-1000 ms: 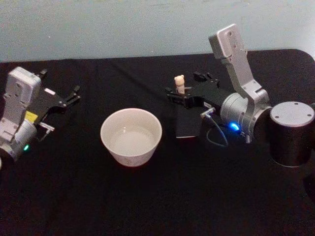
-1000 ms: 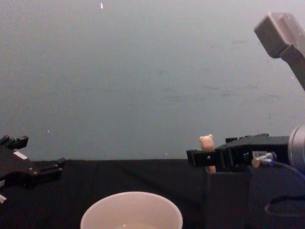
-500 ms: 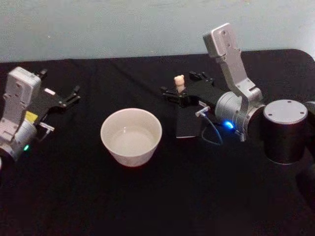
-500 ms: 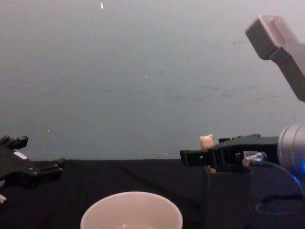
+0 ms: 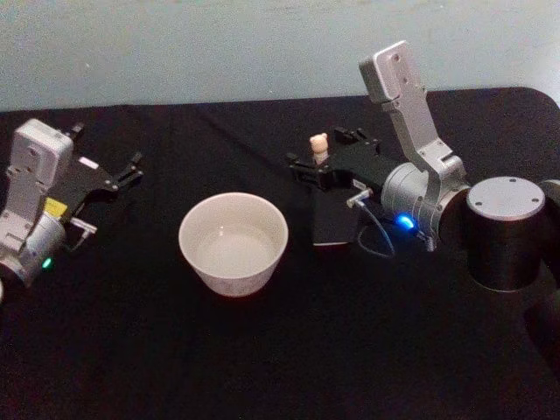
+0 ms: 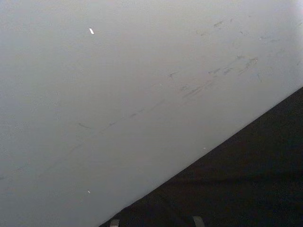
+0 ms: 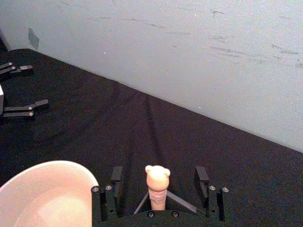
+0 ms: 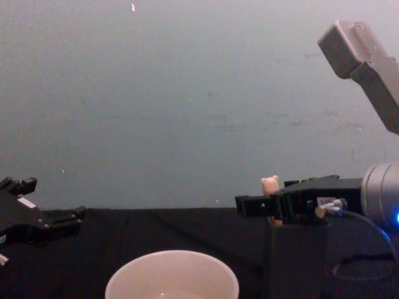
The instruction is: Pick up the stirring spoon with one hand, stir inside the cup, then place it back in its original position.
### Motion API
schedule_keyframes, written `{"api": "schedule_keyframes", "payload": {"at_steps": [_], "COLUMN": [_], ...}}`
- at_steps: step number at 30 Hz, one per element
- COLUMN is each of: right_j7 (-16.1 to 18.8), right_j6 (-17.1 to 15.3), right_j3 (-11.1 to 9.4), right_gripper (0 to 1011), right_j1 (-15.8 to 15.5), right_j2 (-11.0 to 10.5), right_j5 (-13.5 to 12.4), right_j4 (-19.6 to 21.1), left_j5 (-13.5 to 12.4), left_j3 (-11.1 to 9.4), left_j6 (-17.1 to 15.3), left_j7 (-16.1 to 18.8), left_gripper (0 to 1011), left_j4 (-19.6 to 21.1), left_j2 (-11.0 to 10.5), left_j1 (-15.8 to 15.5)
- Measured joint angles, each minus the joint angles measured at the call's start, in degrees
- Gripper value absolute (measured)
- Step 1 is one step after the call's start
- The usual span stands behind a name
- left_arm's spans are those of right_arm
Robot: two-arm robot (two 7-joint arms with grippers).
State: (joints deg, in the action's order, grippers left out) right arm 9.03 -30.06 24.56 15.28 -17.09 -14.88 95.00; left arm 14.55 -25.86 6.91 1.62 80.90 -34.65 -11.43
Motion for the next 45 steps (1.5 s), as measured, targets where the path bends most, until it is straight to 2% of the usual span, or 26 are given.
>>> {"api": "schedule_keyframes", "payload": {"at_steps": [4, 12, 13, 16, 26, 37, 45], "right_j7": [-0.02, -0.06, -0.06, -0.09, -0.1, -0.01, 0.67], "right_j6": [-0.01, -0.01, -0.02, -0.02, -0.02, -0.01, 0.09], "right_j3": [0.0, 0.0, 0.0, 0.0, 0.0, -0.13, -2.28], "right_gripper": [903, 685, 624, 523, 223, 222, 222], "right_j1": [-0.01, -0.04, -0.04, -0.04, -0.05, -0.2, -1.75], "right_j2": [-0.02, -0.05, -0.06, -0.07, -0.07, -0.03, 0.08], "right_j5": [-0.08, -0.16, -0.17, -0.19, -0.24, -0.22, 0.13], "right_j4": [0.0, 0.02, 0.03, 0.04, 0.08, 0.2, 2.78], "left_j5": [0.0, 0.0, 0.0, 0.0, 0.0, 0.0, 0.0], "left_j3": [0.0, 0.0, 0.0, 0.0, 0.0, 0.0, 0.0], "left_j6": [0.0, 0.0, 0.0, 0.0, 0.0, 0.0, 0.0], "left_j7": [0.0, 0.0, 0.0, 0.0, 0.0, 0.0, 0.0], "left_gripper": [1001, 1001, 1001, 1001, 1001, 1001, 1001], "left_j4": [0.0, 0.0, 0.0, 0.0, 0.0, 0.0, 0.0], "left_j2": [0.0, 0.0, 0.0, 0.0, 0.0, 0.0, 0.0], "left_j1": [0.0, 0.0, 0.0, 0.0, 0.0, 0.0, 0.0]}}
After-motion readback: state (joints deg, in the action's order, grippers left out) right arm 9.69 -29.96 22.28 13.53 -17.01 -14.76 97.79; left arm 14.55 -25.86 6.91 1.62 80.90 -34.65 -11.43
